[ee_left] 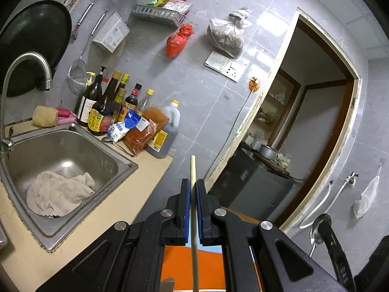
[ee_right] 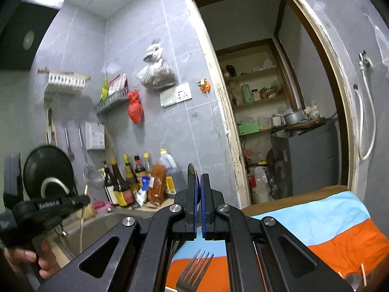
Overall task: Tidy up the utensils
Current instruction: 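Carry the chopstick and fork over the white caddy and open both grippers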
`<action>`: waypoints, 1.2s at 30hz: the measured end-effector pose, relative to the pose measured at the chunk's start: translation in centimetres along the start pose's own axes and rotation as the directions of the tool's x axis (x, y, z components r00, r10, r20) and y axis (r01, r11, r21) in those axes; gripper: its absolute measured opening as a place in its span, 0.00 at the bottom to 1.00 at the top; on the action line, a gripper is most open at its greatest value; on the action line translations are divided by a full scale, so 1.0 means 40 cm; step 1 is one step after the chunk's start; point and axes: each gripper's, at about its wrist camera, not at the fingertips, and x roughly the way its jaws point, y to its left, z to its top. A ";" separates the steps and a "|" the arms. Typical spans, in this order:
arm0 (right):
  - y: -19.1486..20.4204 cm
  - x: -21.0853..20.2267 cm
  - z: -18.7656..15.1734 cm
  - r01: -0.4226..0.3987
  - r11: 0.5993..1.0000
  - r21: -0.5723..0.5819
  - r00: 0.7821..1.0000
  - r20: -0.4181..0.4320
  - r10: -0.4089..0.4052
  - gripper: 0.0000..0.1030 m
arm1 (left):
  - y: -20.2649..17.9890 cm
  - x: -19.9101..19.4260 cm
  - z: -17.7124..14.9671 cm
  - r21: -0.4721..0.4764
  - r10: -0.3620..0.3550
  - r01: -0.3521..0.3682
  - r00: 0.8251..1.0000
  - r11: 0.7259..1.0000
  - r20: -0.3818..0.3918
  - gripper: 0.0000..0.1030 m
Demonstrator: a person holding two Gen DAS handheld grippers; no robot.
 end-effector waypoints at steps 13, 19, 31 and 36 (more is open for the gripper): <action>0.057 -0.017 -0.039 -0.001 0.988 -0.157 1.000 -0.026 -0.003 0.03 | -0.015 0.001 -0.023 0.027 0.024 -0.026 0.997 0.999 0.070 0.05; 0.050 -0.010 -0.041 -0.005 0.988 -0.153 0.999 -0.036 -0.001 0.03 | -0.023 0.010 -0.014 0.037 0.022 -0.025 0.996 0.999 0.082 0.05; 0.051 -0.002 -0.067 -0.019 0.988 -0.154 0.999 -0.049 0.012 0.03 | -0.036 -0.002 -0.028 0.075 0.037 -0.047 0.992 0.996 0.122 0.05; 0.048 -0.006 -0.074 -0.028 0.987 -0.155 0.998 -0.063 0.019 0.03 | -0.037 -0.009 -0.035 0.093 0.044 -0.053 0.994 0.994 0.099 0.05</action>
